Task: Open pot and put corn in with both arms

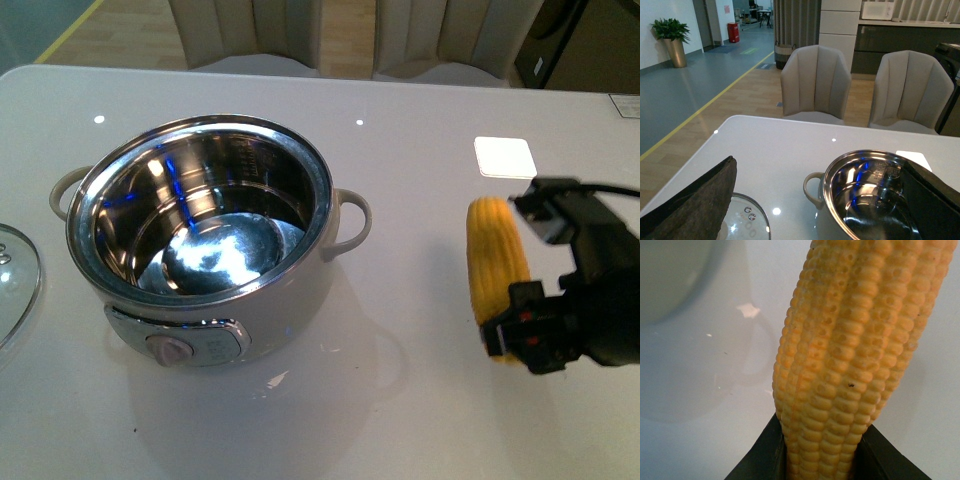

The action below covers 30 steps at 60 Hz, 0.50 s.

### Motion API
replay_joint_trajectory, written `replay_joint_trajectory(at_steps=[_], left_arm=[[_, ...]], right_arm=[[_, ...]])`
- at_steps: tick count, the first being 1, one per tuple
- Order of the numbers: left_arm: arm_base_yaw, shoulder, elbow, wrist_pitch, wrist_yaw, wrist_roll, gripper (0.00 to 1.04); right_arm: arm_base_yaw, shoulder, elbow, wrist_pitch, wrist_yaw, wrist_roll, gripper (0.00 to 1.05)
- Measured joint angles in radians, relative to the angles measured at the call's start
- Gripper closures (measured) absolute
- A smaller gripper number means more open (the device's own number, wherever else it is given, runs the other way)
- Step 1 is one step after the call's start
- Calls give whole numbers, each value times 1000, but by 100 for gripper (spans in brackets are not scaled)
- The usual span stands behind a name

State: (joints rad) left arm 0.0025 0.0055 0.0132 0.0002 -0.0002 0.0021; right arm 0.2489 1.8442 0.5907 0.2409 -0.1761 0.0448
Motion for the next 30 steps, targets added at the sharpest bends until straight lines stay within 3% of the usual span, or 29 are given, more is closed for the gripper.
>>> replay_joint_trajectory(at_steps=[11,30], left_arm=[[0,0,0,0,0,0,7],[0,0,0,0,0,0,7]], right_arm=[[41,-286,10,-104,-82,43,82],[208,-328,125,-124,-98,157,82]])
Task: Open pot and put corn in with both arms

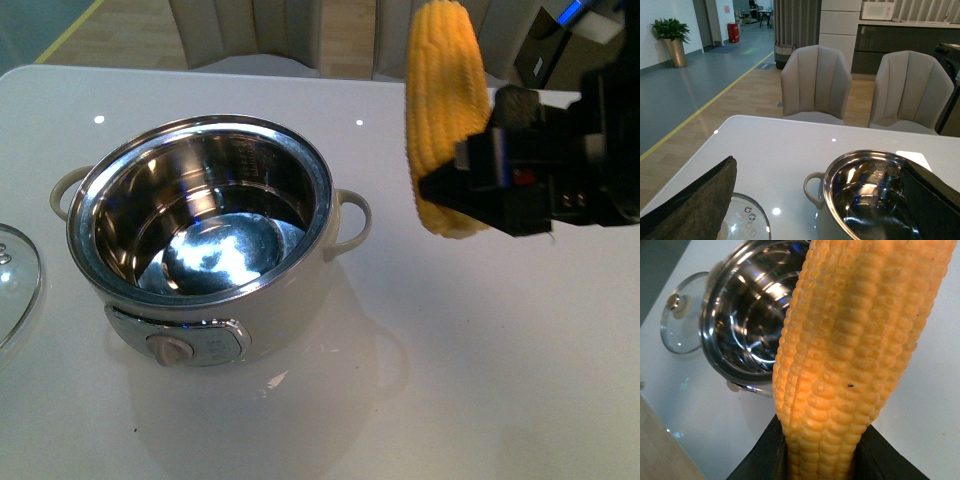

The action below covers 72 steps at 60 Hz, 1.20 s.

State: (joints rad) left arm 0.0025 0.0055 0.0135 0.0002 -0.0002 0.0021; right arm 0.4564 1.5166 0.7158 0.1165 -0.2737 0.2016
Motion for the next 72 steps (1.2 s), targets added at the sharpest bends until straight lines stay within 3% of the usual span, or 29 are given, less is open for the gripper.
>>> replay_joint_trajectory(at_steps=[23,72], left_arm=[[0,0,0,0,0,0,7],[0,0,0,0,0,0,7]], right_arm=[[125,179,157,13,11,125,82],[184,444,401,-10,3,227,82]])
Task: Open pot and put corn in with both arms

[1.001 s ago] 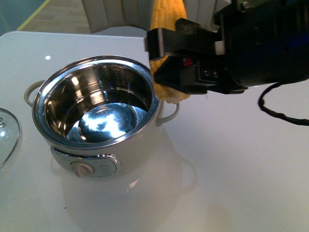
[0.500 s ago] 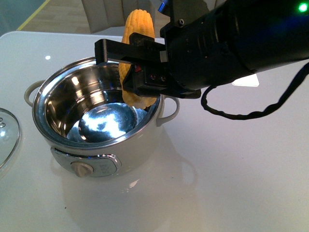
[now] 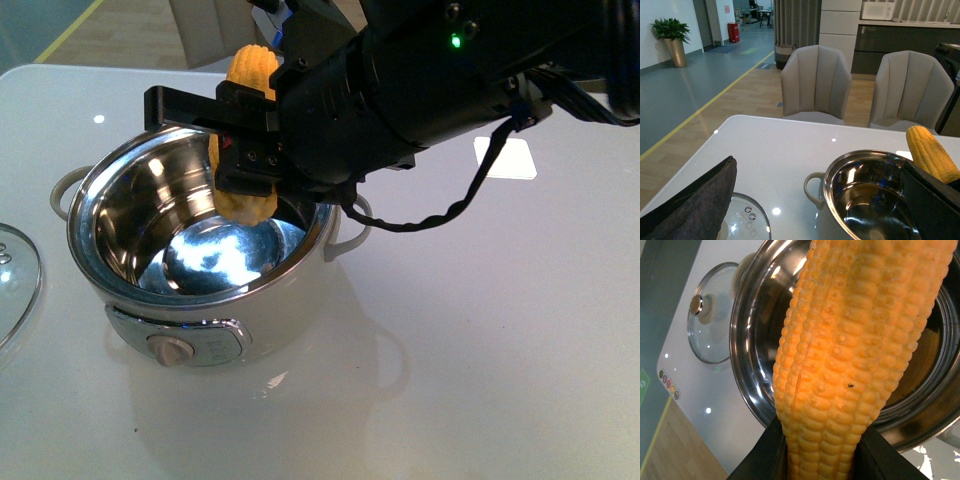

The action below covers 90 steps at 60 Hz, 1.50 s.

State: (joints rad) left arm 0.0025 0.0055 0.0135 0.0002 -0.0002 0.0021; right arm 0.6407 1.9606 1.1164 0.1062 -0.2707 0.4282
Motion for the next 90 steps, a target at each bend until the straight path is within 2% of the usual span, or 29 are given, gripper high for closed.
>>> replay_joint_trajectory(at_steps=[31,68,90], left_arm=[[0,0,0,0,0,0,7],[0,0,0,0,0,0,7],[0,0,0,0,0,0,7]], right_arm=[[49,111,73,-37,24,4,82],[66,217,208,-123,72,18,82],[66,217,208,-130,87,27,26]])
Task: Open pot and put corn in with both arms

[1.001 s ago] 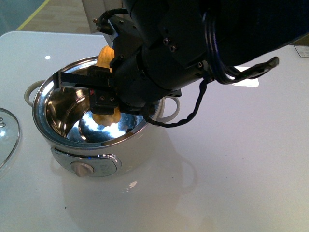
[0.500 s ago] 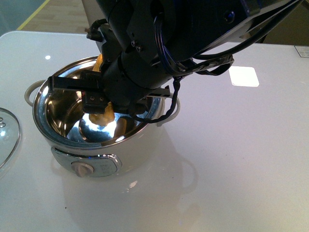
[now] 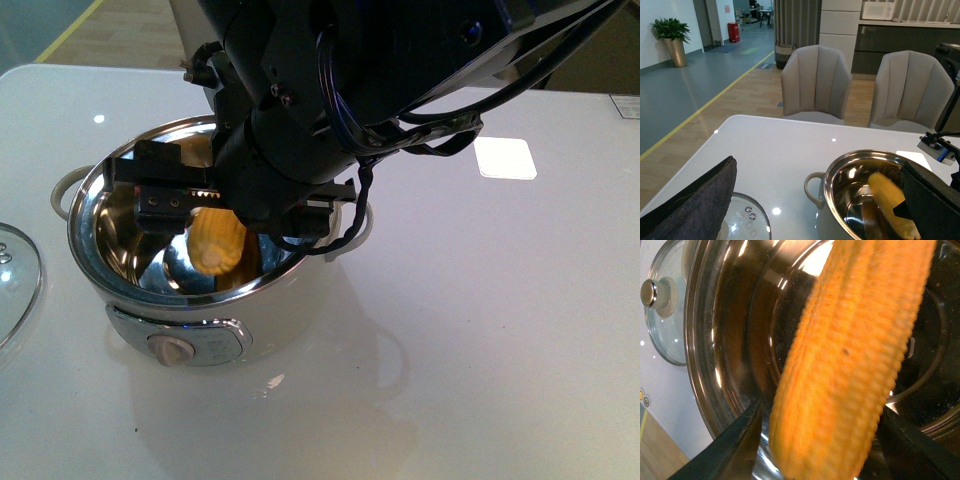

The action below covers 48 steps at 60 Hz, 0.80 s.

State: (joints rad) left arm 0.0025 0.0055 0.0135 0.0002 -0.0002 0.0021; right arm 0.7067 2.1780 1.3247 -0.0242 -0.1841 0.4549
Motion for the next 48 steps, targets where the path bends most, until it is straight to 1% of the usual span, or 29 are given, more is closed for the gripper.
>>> replay_joint_trajectory(at_steps=[5,8,20,25,28,39,48], left_arm=[[0,0,0,0,0,0,7],[0,0,0,0,0,0,7],[0,0,0,0,0,0,7],[0,0,0,0,0,0,7],[0,0,0,0,0,0,7],[0,0,0,0,0,0,7],[0,0,0,0,0,0,7]], right_arm=[[0,0,-1,1,1,3,13],[-2,-2,-6,4,0,8,8],[-42,-76,-85,41,-20,33,9],[-79,-149,-132,55,-15,35,9],[-105,-202,-165,55,5,28,9],[-220,-397,-311,77,-10,21,9],[-304,-553,-434,34,78,-56,9]])
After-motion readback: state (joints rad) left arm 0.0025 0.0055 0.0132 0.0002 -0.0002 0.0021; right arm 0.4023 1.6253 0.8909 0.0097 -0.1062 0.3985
